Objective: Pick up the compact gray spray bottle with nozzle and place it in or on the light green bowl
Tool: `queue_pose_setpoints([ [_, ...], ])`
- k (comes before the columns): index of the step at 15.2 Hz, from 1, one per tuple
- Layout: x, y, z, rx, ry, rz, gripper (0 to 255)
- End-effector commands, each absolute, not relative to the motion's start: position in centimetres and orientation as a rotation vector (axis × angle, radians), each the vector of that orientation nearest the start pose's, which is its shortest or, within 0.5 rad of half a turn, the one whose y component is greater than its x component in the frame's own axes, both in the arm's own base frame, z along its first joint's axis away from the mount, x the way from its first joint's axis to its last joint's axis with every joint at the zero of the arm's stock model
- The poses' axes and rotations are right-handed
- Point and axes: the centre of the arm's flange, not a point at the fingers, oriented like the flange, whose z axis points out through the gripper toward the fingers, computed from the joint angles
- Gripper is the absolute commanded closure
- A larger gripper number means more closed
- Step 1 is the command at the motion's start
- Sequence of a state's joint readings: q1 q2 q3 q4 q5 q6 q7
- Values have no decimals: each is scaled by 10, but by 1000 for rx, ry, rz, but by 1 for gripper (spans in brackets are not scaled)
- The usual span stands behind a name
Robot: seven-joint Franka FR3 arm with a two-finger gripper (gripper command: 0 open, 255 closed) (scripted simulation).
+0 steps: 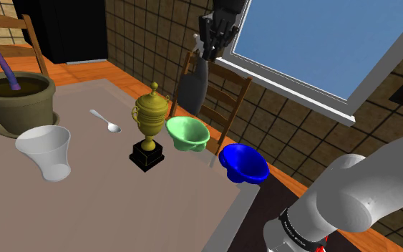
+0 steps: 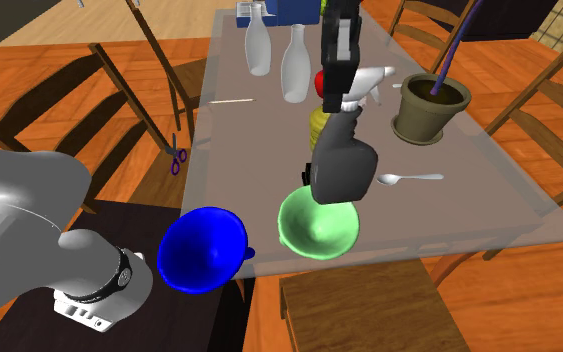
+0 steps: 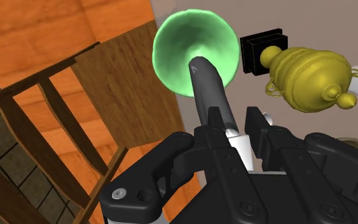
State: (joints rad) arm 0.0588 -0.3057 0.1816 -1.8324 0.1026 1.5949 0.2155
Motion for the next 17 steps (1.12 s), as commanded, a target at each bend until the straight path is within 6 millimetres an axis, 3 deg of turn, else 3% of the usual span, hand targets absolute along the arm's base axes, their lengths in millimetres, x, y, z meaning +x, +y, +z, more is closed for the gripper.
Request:
queue_pose_setpoints([
  [1, 440, 133, 644, -3079, -29, -80, 255],
  [10, 440, 133, 592, -3079, -29, -80, 255],
  [17, 440, 133, 592, -3079, -29, -80, 255],
])
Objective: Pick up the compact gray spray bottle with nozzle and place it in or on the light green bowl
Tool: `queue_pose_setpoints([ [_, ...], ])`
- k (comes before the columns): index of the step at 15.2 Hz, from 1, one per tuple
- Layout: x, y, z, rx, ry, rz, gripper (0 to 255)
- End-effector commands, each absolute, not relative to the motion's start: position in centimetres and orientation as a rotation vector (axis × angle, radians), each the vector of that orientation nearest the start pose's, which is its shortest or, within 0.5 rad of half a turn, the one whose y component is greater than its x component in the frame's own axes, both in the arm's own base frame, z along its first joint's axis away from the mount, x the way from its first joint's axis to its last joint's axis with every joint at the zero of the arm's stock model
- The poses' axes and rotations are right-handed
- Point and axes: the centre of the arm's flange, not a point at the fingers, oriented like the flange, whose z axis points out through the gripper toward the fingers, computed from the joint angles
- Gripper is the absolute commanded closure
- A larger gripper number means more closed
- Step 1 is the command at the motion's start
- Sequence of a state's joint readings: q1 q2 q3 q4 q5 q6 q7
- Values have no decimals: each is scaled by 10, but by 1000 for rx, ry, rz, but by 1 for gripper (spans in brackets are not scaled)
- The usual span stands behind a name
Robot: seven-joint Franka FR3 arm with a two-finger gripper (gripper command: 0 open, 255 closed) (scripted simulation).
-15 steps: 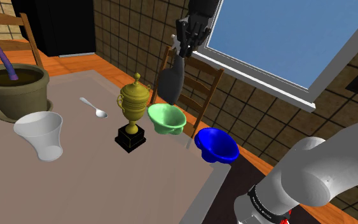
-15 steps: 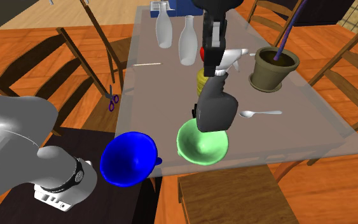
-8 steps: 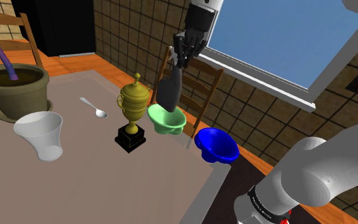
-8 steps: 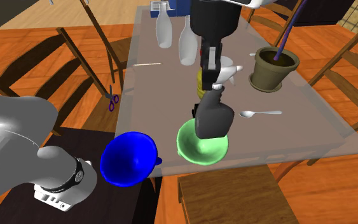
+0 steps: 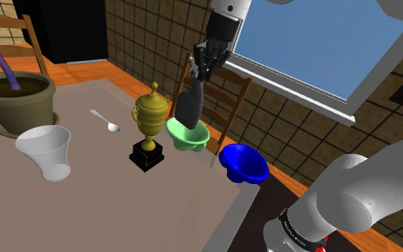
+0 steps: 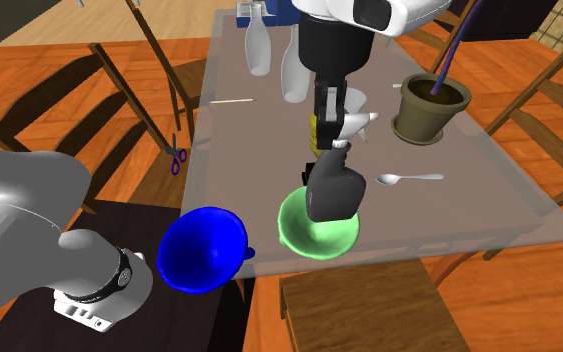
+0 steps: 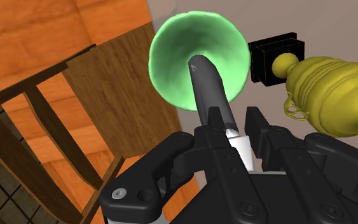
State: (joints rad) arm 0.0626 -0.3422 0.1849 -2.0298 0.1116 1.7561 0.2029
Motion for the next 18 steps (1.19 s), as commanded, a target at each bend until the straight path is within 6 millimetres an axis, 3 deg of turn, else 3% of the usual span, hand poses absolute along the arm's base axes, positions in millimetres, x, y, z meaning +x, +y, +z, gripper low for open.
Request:
queue_pose_setpoints([
  [1, 440, 133, 592, -3079, -29, -80, 255],
  [2, 440, 133, 592, -3079, -29, -80, 0],
  [7, 440, 133, 592, -3079, -29, -80, 0],
  [11, 438, 130, 642, -3079, -29, -80, 0],
  [18, 438, 130, 642, -3079, -29, -80, 0],
])
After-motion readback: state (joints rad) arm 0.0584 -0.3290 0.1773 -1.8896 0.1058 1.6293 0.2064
